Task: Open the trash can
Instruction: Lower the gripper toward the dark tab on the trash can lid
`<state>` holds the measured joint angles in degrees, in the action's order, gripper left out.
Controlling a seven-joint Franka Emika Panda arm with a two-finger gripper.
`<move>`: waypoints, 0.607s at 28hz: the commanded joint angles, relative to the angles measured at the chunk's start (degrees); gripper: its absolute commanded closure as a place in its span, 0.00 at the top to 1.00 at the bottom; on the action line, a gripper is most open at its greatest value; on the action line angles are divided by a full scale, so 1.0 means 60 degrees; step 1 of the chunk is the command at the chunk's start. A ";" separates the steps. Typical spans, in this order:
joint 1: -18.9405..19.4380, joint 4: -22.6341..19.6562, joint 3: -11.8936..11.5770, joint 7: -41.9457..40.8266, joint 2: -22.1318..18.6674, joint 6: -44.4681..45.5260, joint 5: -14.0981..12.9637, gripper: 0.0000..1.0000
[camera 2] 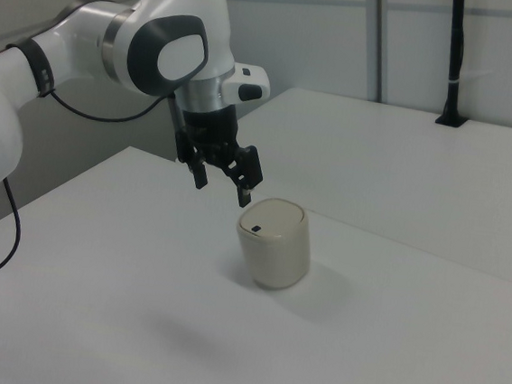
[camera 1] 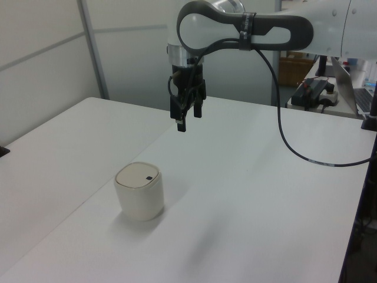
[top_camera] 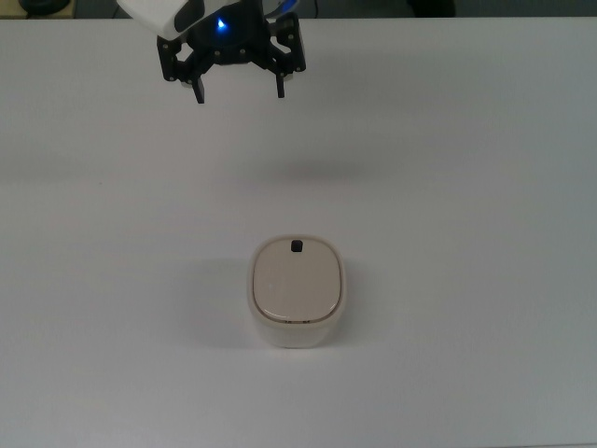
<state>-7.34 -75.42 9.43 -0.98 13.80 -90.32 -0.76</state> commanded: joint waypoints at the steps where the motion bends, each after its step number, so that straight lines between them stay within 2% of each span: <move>1: 0.0066 -0.0145 -0.0062 0.0119 -0.0030 -0.0618 0.0052 1.00; 5: 0.0081 -0.0189 -0.0062 0.0192 -0.0030 -0.1206 0.0053 1.00; 10: 0.0081 -0.0174 -0.0062 0.0207 0.0219 -0.1266 0.0082 1.00; 15: 0.0286 -0.0145 -0.0062 0.0207 0.0424 -0.1310 0.0082 0.95; 17: 0.0301 -0.0145 -0.0062 0.0207 0.0512 -0.1499 0.0097 0.88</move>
<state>-6.91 -75.62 9.43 -0.87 16.06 -96.43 -0.74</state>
